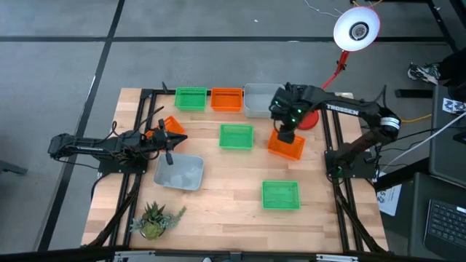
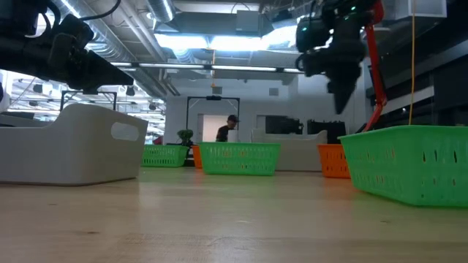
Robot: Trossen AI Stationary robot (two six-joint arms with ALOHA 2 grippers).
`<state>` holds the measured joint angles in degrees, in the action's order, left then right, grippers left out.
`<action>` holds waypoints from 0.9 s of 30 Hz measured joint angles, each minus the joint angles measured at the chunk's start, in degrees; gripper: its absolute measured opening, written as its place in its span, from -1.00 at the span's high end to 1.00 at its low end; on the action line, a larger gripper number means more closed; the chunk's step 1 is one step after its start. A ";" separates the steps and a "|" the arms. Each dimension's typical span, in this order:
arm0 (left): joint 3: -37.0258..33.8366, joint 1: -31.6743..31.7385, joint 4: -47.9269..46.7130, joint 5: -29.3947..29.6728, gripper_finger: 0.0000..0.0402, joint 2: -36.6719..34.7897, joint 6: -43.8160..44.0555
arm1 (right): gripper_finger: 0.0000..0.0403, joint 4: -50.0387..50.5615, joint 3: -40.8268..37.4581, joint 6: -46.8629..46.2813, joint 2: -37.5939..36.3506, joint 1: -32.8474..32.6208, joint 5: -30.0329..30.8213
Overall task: Stack baskets by color
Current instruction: Adjust the bottom right orange bin
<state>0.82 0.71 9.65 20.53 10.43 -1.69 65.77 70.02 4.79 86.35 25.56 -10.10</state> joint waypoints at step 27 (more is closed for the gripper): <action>0.00 0.00 -0.15 -0.48 0.95 -0.02 4.33 | 0.58 2.21 -28.00 -45.78 -13.31 -7.08 19.80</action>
<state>0.82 0.72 9.50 20.05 10.42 2.63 67.99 42.02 -40.99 73.04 18.48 9.70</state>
